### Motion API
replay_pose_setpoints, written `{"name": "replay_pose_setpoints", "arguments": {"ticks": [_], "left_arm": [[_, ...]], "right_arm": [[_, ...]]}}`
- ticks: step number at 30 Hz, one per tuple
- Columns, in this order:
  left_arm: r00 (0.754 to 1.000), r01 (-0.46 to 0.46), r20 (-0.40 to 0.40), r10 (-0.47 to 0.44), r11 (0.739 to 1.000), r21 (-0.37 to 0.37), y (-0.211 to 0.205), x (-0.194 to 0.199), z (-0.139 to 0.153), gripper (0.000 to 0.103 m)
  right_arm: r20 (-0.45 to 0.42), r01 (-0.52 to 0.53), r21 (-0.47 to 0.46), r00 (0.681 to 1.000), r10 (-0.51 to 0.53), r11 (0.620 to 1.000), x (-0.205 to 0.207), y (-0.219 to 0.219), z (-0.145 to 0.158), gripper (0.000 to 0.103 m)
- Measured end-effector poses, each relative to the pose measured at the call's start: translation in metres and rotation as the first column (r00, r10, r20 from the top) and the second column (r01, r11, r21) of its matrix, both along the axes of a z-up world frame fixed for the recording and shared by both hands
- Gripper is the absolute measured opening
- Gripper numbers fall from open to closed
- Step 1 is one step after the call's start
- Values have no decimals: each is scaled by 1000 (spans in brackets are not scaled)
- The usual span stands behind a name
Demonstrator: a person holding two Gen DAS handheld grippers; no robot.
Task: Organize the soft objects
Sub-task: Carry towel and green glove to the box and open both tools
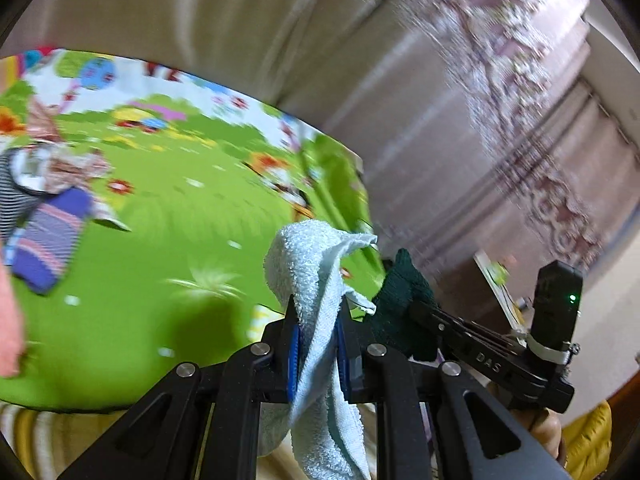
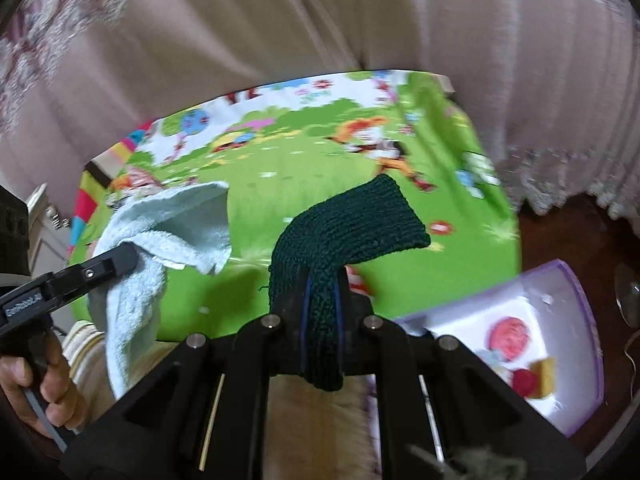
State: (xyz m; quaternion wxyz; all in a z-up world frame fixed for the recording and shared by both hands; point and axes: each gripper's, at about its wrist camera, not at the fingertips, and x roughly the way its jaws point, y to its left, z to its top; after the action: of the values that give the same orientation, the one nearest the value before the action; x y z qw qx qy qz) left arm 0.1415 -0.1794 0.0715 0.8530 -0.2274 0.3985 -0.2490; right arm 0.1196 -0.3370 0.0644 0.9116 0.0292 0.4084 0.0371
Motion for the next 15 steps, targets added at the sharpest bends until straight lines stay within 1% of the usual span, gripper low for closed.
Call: {"name": "replay_pose_setpoints", "arguments": {"ticks": [3, 6, 7, 10, 15], "left_arm": [[997, 77, -17, -77, 997, 0, -35, 1, -1, 16], [989, 145, -34, -144, 989, 11, -68, 0, -4, 16], [985, 170, -45, -169, 985, 10, -80, 0, -7, 16], [972, 224, -82, -222, 974, 16, -108, 0, -14, 16], [952, 287, -120, -282, 958, 26, -145, 1, -24, 16]], "right_arm": [[-3, 65, -11, 998, -65, 998, -11, -30, 1, 13], [0, 132, -62, 991, -132, 989, -22, -57, 0, 13], [-3, 151, -63, 988, -151, 987, -25, -65, -1, 13], [-10, 213, -73, 977, -214, 974, -32, -89, -6, 13], [-28, 283, -72, 958, -285, 957, -40, -123, -13, 13]]}}
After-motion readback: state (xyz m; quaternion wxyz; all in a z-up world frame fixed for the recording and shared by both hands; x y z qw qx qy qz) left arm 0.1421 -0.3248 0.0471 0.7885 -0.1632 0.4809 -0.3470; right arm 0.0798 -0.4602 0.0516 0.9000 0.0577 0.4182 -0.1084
